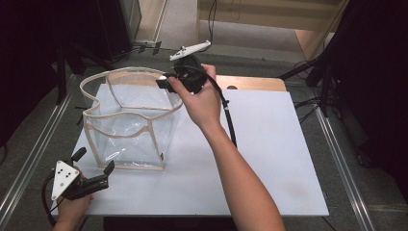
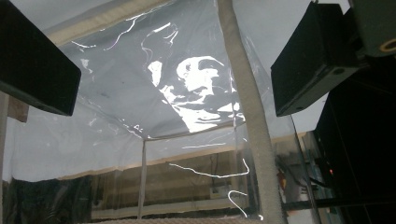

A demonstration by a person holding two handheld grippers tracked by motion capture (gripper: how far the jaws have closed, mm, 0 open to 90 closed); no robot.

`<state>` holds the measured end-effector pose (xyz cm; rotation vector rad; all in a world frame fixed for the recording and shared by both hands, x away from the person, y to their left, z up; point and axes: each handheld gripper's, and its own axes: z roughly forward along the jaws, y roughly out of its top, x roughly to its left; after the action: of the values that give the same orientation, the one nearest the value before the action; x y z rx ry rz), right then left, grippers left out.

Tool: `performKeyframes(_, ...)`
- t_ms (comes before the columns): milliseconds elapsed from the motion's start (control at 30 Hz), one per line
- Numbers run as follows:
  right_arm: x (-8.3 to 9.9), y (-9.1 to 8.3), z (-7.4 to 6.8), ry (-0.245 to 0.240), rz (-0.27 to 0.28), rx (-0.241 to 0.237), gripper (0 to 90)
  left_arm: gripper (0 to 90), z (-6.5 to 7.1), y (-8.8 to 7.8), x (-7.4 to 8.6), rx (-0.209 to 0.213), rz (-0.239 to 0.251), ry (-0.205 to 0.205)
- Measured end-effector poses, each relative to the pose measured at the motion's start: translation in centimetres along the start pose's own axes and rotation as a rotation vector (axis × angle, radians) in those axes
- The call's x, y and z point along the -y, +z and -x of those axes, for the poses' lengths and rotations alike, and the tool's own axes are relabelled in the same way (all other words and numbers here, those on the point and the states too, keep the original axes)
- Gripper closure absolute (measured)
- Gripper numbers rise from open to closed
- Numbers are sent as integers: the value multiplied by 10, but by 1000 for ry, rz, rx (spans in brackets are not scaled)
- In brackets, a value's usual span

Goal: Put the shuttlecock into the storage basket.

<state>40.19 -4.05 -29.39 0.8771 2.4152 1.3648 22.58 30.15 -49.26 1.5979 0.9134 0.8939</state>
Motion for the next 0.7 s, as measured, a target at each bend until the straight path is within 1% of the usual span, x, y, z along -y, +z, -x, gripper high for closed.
performKeyframes(200, 2, 8, -1, -13, -9, 1, 630, 23, 0, 0, 0, 1, -2, 2)
performKeyframes(333, 5, 13, -2, -18, -9, -7, 628, 23, 0, 0, 0, 1, -1, 0)
performKeyframes(400, 6, 16, -3, -30, -12, -10, 622, 23, 0, 0, 0, 1, 0, 1)
performKeyframes(433, 7, 17, -4, -40, -12, -25, 602, 23, 0, 0, 0, 1, 1, 0)
performKeyframes(467, 7, 18, -5, -47, -11, -33, 545, 23, 0, 0, 0, 1, -2, 3)
performKeyframes(500, 8, 19, -6, -51, -9, -30, 494, 23, 0, 0, 0, 2, -1, 1)
performKeyframes(533, 8, 19, -7, -57, -8, -29, 464, 23, 0, 0, 0, 2, -1, 0)
performKeyframes(600, 9, 19, -9, -72, 1, -39, 373, 23, 0, 0, 0, 2, -1, 1)
performKeyframes(700, 9, 17, -11, -92, 15, -41, 267, 23, 0, 0, 0, 1, -2, 2)
